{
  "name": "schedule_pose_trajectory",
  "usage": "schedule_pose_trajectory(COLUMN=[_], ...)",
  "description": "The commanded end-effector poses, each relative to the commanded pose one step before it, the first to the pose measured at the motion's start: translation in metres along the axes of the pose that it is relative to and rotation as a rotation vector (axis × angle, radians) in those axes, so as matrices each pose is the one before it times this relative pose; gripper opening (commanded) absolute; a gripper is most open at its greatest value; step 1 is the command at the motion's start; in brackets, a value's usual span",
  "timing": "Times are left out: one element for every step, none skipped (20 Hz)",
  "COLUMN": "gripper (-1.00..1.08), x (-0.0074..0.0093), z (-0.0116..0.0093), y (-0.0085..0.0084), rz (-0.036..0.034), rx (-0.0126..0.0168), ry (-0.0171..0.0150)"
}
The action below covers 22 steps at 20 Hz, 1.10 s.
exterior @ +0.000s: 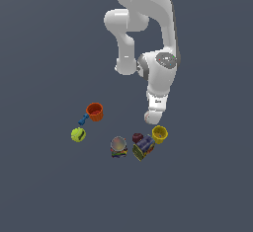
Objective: Pick up a designated object from a clutter of objects.
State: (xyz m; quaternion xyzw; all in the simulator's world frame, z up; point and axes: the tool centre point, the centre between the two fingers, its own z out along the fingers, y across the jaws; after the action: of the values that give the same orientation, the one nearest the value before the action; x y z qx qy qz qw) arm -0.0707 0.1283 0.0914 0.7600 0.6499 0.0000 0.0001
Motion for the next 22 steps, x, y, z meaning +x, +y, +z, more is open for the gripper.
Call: schedule_pose_trajectory(gripper=[1.0, 1.0, 1.0, 1.0, 1.0, 1.0, 1.0, 1.0, 1.0, 1.0, 1.0, 1.0, 1.0, -1.0, -1.0, -1.0, -1.0, -1.0, -1.0, -1.0, -1.0, -1.0], x=[0.00006, -0.00021, 0.00018, 0.00005, 0.00008, -0.0002, 0.00014, -0.00015, 0.00018, -0.0001, -0.00007, -0.00004, -0.00001, 0.0, 0.0, 0.0, 0.0, 0.0, 0.0, 0.0, 0.0, 0.0], z=[0.00781, 0.00428, 0.00477, 0.00514, 0.00468, 0.00412, 0.00351, 0.00298, 0.0024, 0.00188, 0.00134, 0.0008, 0.00027, 0.0, 0.0, 0.0, 0.0, 0.0, 0.0, 0.0, 0.0, 0.0], y=[-0.00069, -0.00006, -0.00023, -0.00015, -0.00011, 0.00005, -0.00007, 0.00008, -0.00006, 0.00007, 0.00005, 0.00003, 0.00001, 0.0, 0.0, 0.0, 0.0, 0.0, 0.0, 0.0, 0.0, 0.0], rz=[-0.00131, 0.0, -0.00095, -0.00068, -0.00069, 0.0, -0.00068, 0.0, -0.00066, 0.0, 0.0, 0.0, 0.0, 0.0, 0.0, 0.0, 0.0, 0.0, 0.0, 0.0, 0.0, 0.0], rx=[0.00081, 0.0, 0.00003, 0.0, -0.00004, 0.0, -0.00009, 0.0, -0.00014, 0.0, 0.0, 0.0, 0.0, 0.0, 0.0, 0.0, 0.0, 0.0, 0.0, 0.0, 0.0, 0.0], ry=[0.00009, 0.0, 0.00022, 0.00012, 0.00006, 0.0, -0.00006, 0.0, -0.00016, 0.0, 0.0, 0.0, 0.0, 0.0, 0.0, 0.0, 0.0, 0.0, 0.0, 0.0, 0.0, 0.0])
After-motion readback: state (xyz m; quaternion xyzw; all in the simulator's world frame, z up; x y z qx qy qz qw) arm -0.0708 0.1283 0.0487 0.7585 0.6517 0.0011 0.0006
